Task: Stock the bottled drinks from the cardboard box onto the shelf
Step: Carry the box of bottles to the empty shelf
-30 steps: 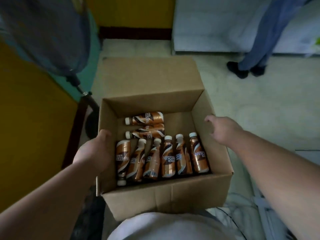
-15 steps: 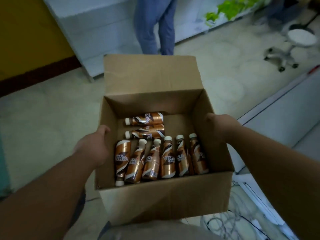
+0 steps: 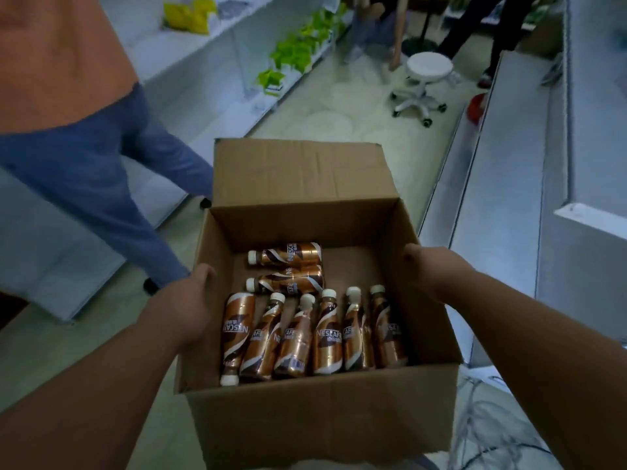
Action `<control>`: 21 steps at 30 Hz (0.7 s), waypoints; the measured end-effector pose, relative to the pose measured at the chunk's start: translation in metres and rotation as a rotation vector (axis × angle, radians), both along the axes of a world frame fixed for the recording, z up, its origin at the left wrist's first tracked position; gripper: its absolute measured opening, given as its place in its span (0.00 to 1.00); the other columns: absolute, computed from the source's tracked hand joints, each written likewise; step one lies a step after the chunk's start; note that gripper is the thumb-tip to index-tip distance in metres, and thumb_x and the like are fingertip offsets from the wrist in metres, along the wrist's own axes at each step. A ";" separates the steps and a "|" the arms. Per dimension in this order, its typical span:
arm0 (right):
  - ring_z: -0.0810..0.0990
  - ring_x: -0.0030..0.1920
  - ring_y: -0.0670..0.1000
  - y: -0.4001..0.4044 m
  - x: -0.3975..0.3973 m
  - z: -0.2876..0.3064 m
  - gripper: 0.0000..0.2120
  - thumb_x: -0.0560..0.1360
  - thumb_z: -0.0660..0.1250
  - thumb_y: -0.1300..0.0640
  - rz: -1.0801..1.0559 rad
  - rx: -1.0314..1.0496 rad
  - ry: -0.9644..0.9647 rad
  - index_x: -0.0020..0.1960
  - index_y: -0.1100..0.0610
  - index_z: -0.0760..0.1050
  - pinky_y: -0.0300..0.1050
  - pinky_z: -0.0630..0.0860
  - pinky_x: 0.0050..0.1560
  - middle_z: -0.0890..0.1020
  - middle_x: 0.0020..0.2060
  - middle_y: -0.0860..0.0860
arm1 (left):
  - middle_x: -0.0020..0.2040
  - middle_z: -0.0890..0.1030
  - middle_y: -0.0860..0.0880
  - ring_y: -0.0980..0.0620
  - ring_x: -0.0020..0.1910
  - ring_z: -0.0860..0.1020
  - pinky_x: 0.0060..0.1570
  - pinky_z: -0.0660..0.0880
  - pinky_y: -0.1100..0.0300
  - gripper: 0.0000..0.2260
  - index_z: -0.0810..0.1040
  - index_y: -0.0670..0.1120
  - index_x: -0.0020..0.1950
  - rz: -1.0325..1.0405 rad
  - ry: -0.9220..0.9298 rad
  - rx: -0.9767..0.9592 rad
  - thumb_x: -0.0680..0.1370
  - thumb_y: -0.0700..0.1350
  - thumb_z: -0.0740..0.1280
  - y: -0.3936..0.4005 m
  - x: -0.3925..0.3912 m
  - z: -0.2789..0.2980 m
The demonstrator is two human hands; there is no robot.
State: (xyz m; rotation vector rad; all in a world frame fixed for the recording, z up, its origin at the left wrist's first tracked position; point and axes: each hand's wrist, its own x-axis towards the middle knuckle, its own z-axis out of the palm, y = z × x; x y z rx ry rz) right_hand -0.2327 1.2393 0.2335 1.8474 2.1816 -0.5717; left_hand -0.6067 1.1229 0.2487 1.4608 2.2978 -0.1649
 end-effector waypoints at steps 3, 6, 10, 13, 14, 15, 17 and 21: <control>0.79 0.54 0.58 0.074 0.003 -0.008 0.27 0.77 0.63 0.62 -0.008 -0.014 -0.022 0.73 0.50 0.62 0.46 0.74 0.43 0.77 0.58 0.59 | 0.52 0.78 0.44 0.48 0.43 0.78 0.42 0.79 0.51 0.23 0.61 0.55 0.67 -0.028 -0.051 -0.020 0.76 0.39 0.62 0.081 0.003 -0.002; 0.79 0.55 0.59 0.148 0.004 -0.006 0.27 0.77 0.62 0.63 -0.055 -0.028 -0.011 0.74 0.49 0.61 0.48 0.77 0.47 0.77 0.60 0.59 | 0.55 0.79 0.43 0.48 0.45 0.77 0.43 0.76 0.53 0.21 0.63 0.52 0.67 -0.072 -0.075 0.012 0.77 0.39 0.64 0.158 0.006 0.003; 0.78 0.49 0.56 0.241 0.003 0.011 0.27 0.76 0.63 0.63 -0.078 -0.035 -0.026 0.72 0.48 0.63 0.45 0.77 0.44 0.77 0.56 0.58 | 0.48 0.76 0.46 0.52 0.39 0.76 0.34 0.74 0.58 0.22 0.61 0.53 0.69 -0.089 -0.031 0.033 0.78 0.41 0.62 0.261 0.003 0.012; 0.75 0.43 0.52 0.313 0.001 0.017 0.25 0.76 0.64 0.63 -0.120 -0.029 -0.037 0.70 0.48 0.64 0.44 0.74 0.40 0.77 0.53 0.56 | 0.50 0.78 0.44 0.51 0.39 0.76 0.35 0.74 0.57 0.24 0.61 0.53 0.70 -0.114 -0.058 0.037 0.76 0.39 0.64 0.351 -0.004 0.014; 0.74 0.42 0.52 0.338 0.000 0.017 0.25 0.76 0.64 0.63 -0.139 -0.030 -0.031 0.70 0.48 0.64 0.43 0.73 0.39 0.77 0.53 0.56 | 0.50 0.79 0.44 0.50 0.40 0.76 0.37 0.75 0.56 0.25 0.62 0.52 0.70 -0.142 -0.051 0.048 0.76 0.38 0.64 0.382 -0.006 0.013; 0.74 0.42 0.52 0.362 0.000 0.016 0.26 0.76 0.64 0.63 -0.157 -0.028 -0.023 0.70 0.48 0.64 0.43 0.72 0.39 0.77 0.53 0.56 | 0.50 0.80 0.44 0.49 0.41 0.77 0.38 0.77 0.55 0.25 0.62 0.53 0.70 -0.166 -0.043 0.064 0.76 0.38 0.64 0.413 -0.007 0.010; 0.73 0.42 0.52 0.409 0.003 0.012 0.28 0.75 0.65 0.64 -0.208 -0.019 -0.012 0.71 0.48 0.63 0.42 0.72 0.38 0.77 0.54 0.56 | 0.46 0.79 0.46 0.49 0.40 0.77 0.37 0.75 0.56 0.24 0.63 0.53 0.68 -0.210 -0.038 0.076 0.75 0.38 0.65 0.478 -0.009 0.003; 0.72 0.41 0.52 0.498 0.013 0.020 0.30 0.73 0.66 0.65 -0.319 -0.034 -0.052 0.71 0.49 0.62 0.38 0.65 0.29 0.75 0.47 0.54 | 0.41 0.76 0.49 0.50 0.37 0.76 0.34 0.72 0.58 0.23 0.64 0.53 0.67 -0.339 -0.018 0.080 0.75 0.38 0.64 0.613 0.000 0.006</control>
